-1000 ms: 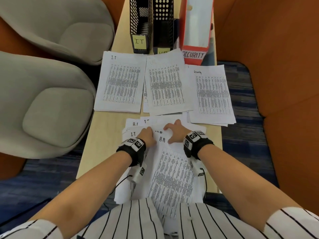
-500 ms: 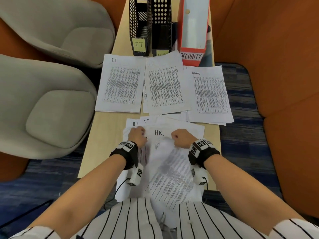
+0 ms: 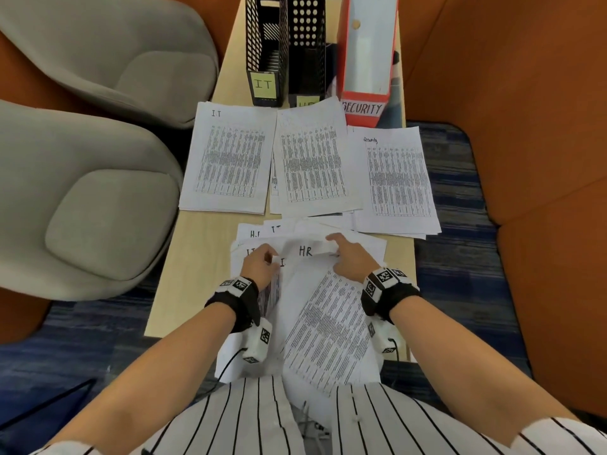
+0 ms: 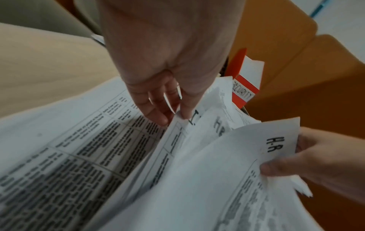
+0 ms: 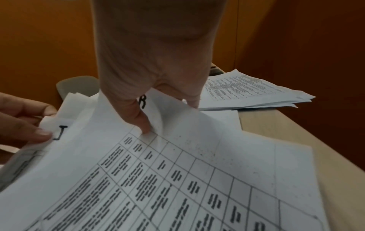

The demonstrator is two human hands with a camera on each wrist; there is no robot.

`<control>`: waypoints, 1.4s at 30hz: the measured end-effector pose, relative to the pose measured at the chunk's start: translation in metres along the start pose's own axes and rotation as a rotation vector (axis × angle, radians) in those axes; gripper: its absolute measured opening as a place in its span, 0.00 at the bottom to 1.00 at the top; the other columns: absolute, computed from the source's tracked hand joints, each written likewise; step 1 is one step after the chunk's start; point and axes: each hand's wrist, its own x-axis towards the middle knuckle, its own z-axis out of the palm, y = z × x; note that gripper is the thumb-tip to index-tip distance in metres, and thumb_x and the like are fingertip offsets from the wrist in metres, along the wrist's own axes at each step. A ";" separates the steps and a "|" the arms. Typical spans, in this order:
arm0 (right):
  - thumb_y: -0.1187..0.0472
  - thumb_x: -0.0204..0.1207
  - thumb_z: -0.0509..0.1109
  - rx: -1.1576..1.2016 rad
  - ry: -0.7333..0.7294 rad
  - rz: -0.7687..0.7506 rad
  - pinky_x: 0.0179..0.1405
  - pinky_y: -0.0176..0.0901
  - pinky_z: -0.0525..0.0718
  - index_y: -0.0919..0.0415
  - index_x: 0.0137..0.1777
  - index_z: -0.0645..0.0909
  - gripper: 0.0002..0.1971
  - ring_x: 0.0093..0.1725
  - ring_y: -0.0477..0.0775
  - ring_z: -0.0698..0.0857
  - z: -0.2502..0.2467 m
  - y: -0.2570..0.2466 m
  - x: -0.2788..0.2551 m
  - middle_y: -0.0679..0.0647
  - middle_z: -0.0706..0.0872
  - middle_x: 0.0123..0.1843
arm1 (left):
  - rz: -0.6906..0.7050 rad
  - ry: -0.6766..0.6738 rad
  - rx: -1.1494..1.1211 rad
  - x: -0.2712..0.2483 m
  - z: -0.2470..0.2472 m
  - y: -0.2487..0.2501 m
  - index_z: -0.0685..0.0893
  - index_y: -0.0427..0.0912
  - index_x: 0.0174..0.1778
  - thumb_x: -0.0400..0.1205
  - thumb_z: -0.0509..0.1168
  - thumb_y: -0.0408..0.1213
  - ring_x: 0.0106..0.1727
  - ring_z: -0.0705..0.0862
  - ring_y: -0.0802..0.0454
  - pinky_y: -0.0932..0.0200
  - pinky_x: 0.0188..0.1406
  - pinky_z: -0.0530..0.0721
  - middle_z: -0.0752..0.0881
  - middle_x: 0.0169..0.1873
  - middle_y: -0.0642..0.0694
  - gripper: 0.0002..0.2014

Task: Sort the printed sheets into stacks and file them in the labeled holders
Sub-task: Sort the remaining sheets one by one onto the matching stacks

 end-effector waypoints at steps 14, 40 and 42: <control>0.69 0.79 0.65 0.228 0.123 -0.078 0.45 0.41 0.80 0.54 0.80 0.61 0.30 0.43 0.57 0.83 0.028 0.004 -0.011 0.67 0.84 0.57 | 0.192 0.048 0.259 -0.015 0.004 0.006 0.72 0.36 0.67 0.75 0.58 0.20 0.64 0.76 0.40 0.52 0.59 0.75 0.75 0.63 0.37 0.23; 0.63 0.78 0.68 0.152 -0.077 0.083 0.77 0.46 0.66 0.63 0.80 0.68 0.30 0.78 0.60 0.70 0.023 0.006 -0.012 0.60 0.72 0.79 | -0.225 -0.217 -0.409 -0.013 0.012 0.011 0.84 0.36 0.61 0.85 0.59 0.43 0.51 0.84 0.42 0.52 0.54 0.81 0.88 0.49 0.39 0.17; 0.62 0.76 0.69 0.158 -0.066 0.065 0.74 0.46 0.69 0.64 0.77 0.72 0.27 0.76 0.60 0.73 0.024 0.009 -0.011 0.60 0.75 0.76 | -0.317 -0.318 -0.632 -0.018 0.010 0.015 0.81 0.34 0.65 0.86 0.57 0.43 0.48 0.85 0.41 0.50 0.52 0.82 0.88 0.49 0.38 0.19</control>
